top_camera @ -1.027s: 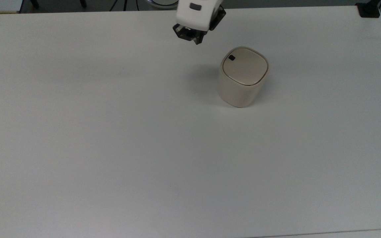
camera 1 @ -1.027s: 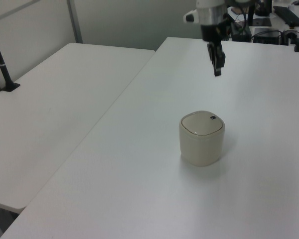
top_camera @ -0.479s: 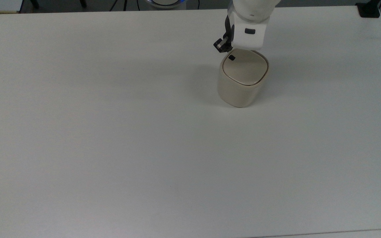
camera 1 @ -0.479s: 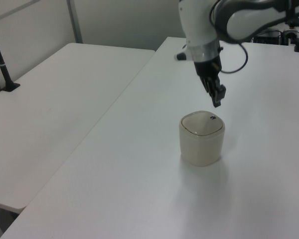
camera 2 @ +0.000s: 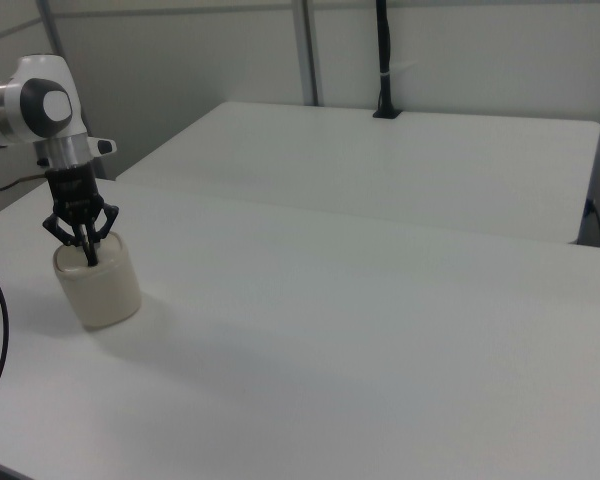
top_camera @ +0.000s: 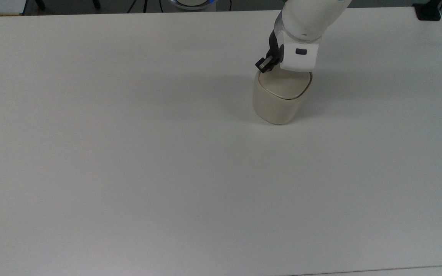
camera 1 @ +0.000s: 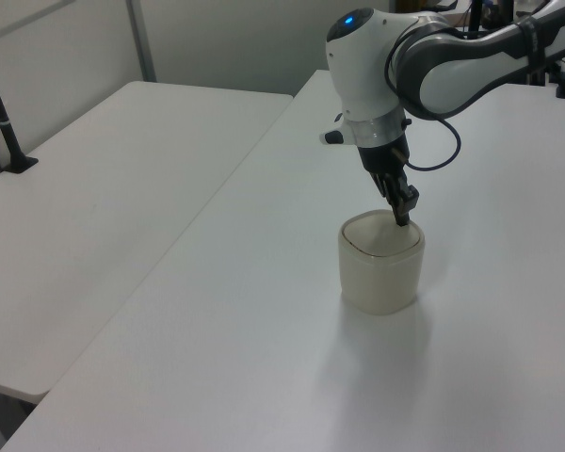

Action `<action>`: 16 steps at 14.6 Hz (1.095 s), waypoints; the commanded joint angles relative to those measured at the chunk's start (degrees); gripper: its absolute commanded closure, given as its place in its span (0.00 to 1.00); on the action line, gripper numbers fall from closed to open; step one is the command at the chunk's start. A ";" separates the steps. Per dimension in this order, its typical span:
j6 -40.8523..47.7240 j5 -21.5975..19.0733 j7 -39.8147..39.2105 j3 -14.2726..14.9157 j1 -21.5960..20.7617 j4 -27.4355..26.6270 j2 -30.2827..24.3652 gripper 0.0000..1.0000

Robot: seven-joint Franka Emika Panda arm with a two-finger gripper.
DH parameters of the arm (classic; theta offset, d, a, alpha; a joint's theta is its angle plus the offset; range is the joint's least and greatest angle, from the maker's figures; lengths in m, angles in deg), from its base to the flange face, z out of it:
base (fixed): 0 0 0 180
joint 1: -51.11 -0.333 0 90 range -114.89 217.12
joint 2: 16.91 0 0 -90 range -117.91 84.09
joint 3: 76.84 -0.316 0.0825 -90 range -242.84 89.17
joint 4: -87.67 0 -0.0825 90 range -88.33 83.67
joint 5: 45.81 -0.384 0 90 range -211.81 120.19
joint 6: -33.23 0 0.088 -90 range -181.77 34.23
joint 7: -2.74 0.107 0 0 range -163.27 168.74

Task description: Open the trash bin

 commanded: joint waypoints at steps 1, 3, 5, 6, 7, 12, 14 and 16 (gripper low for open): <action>-1.13 0.74 -0.92 0.91 -1.47 -0.26 1.37 0.94; -0.34 0.74 -1.01 1.00 -1.04 -0.26 0.06 0.94; 2.02 0.65 -1.01 1.52 -0.69 -0.26 -3.45 0.94; 3.69 0.74 -1.09 1.79 -0.16 -0.26 -4.95 0.94; 4.93 0.65 -1.35 1.79 1.41 -0.26 -6.79 0.94; 8.10 0.30 0.39 1.79 10.19 -0.26 -12.95 0.88; 7.67 -0.22 3.03 1.79 15.20 -0.17 -13.57 0.81; 7.66 -0.23 4.78 1.88 20.38 -0.17 -14.53 0.61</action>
